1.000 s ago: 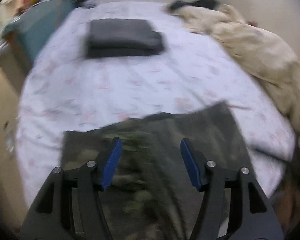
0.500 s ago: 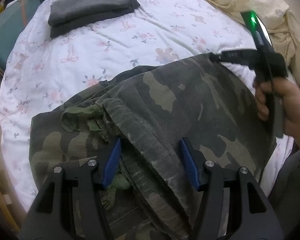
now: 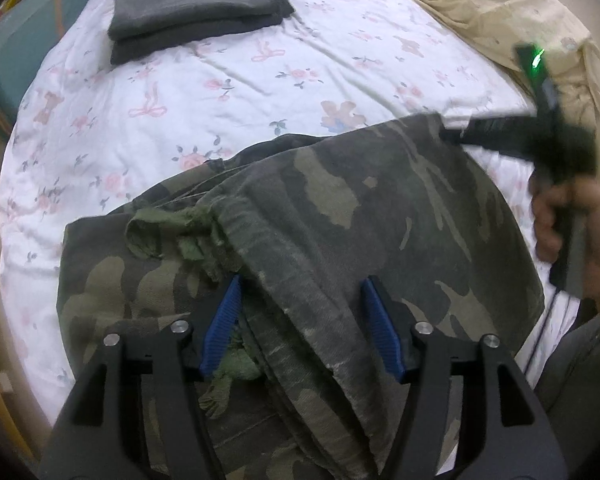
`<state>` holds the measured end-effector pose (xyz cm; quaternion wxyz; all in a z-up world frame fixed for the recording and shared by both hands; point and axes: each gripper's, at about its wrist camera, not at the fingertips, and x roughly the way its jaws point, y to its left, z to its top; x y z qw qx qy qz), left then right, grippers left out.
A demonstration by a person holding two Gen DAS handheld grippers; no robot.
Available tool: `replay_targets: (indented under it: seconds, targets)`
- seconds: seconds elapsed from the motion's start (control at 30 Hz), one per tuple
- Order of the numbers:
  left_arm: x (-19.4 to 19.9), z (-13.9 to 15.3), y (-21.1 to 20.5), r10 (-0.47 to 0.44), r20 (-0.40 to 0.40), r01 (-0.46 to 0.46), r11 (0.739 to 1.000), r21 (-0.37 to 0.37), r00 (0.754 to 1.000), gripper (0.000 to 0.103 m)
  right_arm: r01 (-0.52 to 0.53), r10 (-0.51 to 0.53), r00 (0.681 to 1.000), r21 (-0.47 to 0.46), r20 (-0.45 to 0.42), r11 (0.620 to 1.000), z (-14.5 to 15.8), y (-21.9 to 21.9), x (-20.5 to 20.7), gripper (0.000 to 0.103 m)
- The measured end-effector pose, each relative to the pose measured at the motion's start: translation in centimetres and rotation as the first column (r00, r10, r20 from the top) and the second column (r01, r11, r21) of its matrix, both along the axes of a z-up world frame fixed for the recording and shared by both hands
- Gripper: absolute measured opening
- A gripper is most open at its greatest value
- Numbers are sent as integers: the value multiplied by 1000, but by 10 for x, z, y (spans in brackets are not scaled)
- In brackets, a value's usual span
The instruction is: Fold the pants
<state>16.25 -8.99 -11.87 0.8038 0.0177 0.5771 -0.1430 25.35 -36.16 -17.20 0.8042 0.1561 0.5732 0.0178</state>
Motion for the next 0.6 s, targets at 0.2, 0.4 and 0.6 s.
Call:
replay_targets:
  seconds: [0.2, 0.4, 0.6]
  targets:
    - [-2, 9, 19, 75, 19, -74, 996, -51, 997, 59, -13, 13, 999, -22, 35, 1000, 19, 13, -10, 16]
    - [-4, 21, 37, 164, 31, -162, 984, -77, 986, 59, -5, -2, 994, 65, 106, 998, 71, 7, -59, 18]
    - [-8, 40, 47, 196, 83, -192, 980, -62, 977, 62, 129, -131, 991, 57, 36, 990, 71, -16, -109, 68]
